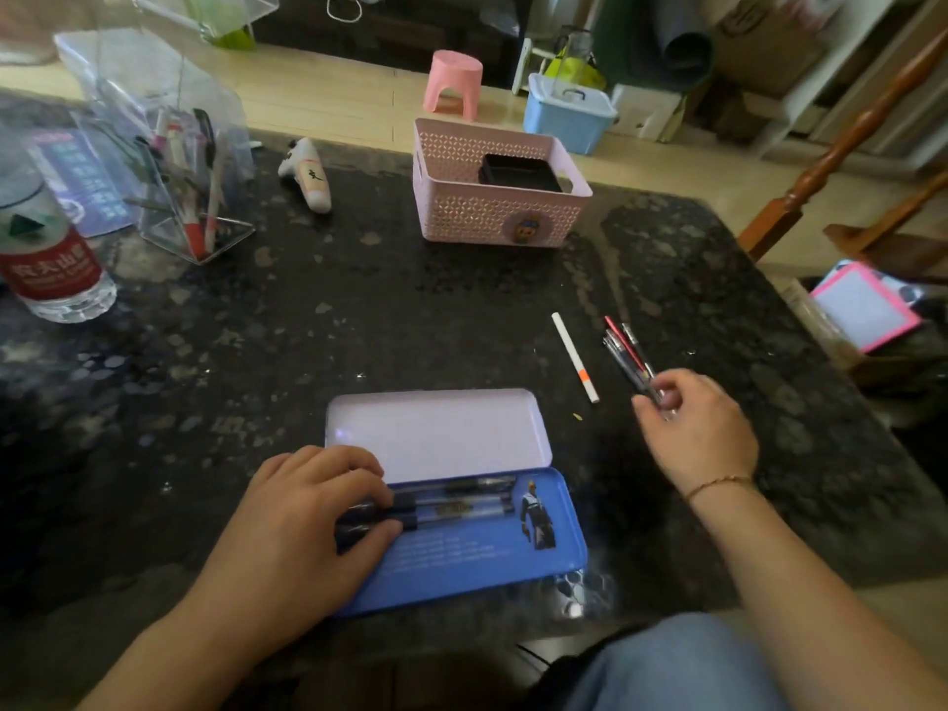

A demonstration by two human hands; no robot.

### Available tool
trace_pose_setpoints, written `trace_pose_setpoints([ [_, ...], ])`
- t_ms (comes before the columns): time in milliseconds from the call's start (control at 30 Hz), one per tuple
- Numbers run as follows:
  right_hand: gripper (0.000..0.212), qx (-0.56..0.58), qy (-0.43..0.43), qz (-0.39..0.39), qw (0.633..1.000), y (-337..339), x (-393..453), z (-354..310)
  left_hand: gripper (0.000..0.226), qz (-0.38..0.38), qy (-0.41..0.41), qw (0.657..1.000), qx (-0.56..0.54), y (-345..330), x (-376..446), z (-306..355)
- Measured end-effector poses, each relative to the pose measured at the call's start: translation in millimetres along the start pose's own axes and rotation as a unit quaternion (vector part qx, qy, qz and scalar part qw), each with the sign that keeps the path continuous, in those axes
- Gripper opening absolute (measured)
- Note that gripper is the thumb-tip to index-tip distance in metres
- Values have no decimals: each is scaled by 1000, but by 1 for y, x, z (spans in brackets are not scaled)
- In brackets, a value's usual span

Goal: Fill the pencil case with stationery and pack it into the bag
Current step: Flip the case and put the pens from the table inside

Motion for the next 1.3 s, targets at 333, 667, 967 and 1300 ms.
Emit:
trace_pose_setpoints([
  [333,22,-162,-57,-57,984,-12,6,23,22,-12,-5,1000,13,1,1,4],
  [667,25,-225,-26,-81,971,-6,-11,18,22,14,-7,1000,23,-3,0,0],
  [967,23,37,446,37,894,27,-76,-12,19,33,-14,999,4,-2,-1,-5],
  [1300,17,-5,534,-53,844,-9,-92,-49,9,93,-16,993,-68,-2,0,-11],
])
Point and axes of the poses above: each hand's wrist, its own x-axis towards the middle knuckle, its own y-axis out of the back of the hand, z = x × y, the point moved 1 cm from there along x, towards the middle knuckle
